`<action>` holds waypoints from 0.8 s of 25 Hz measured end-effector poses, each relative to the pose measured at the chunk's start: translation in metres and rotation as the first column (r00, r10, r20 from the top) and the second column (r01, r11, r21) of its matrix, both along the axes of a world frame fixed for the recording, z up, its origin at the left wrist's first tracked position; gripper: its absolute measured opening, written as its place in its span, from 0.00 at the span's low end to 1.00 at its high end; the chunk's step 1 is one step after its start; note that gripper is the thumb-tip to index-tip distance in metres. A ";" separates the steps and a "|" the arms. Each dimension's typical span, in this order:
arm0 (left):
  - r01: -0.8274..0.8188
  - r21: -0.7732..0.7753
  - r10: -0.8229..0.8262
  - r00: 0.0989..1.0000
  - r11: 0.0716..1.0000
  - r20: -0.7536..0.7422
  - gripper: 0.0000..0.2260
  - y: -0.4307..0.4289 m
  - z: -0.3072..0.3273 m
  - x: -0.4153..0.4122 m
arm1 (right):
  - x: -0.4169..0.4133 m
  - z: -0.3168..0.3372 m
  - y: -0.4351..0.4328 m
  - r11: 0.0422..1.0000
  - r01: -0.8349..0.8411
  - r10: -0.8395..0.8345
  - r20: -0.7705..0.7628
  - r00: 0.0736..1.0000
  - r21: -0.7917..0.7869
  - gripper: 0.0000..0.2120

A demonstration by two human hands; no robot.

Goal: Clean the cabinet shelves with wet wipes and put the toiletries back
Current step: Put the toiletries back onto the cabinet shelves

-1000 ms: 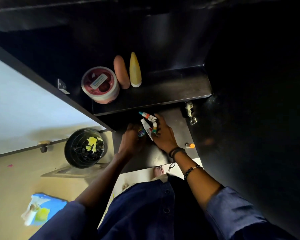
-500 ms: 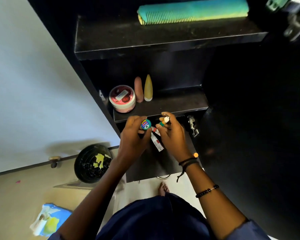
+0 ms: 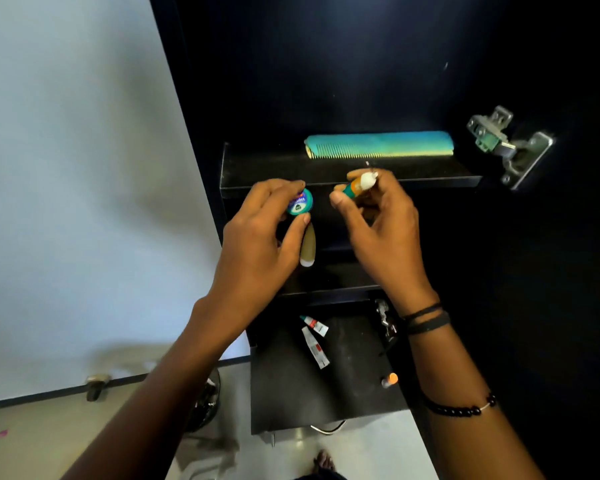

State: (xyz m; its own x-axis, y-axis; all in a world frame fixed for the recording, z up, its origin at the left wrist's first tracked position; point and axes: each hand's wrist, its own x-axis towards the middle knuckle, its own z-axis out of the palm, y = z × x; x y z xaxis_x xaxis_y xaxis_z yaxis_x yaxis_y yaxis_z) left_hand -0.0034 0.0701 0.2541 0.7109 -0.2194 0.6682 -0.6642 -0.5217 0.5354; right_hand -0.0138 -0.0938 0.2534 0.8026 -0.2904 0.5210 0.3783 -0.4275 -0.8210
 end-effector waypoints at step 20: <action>-0.176 -0.008 0.173 0.975 0.984 -0.138 0.10 -0.006 0.031 0.074 | 0.109 0.070 0.012 0.760 0.046 -0.129 -0.081 0.988 -0.648 0.16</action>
State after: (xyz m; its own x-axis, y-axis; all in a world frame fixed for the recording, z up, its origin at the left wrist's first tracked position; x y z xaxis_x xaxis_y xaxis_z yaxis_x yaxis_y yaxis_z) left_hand 0.0706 0.0642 0.2848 0.8217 -0.0712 0.5655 -0.4840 -0.6110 0.6264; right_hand 0.0956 -0.0814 0.3231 0.8556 0.0076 0.5175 0.2348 -0.8968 -0.3750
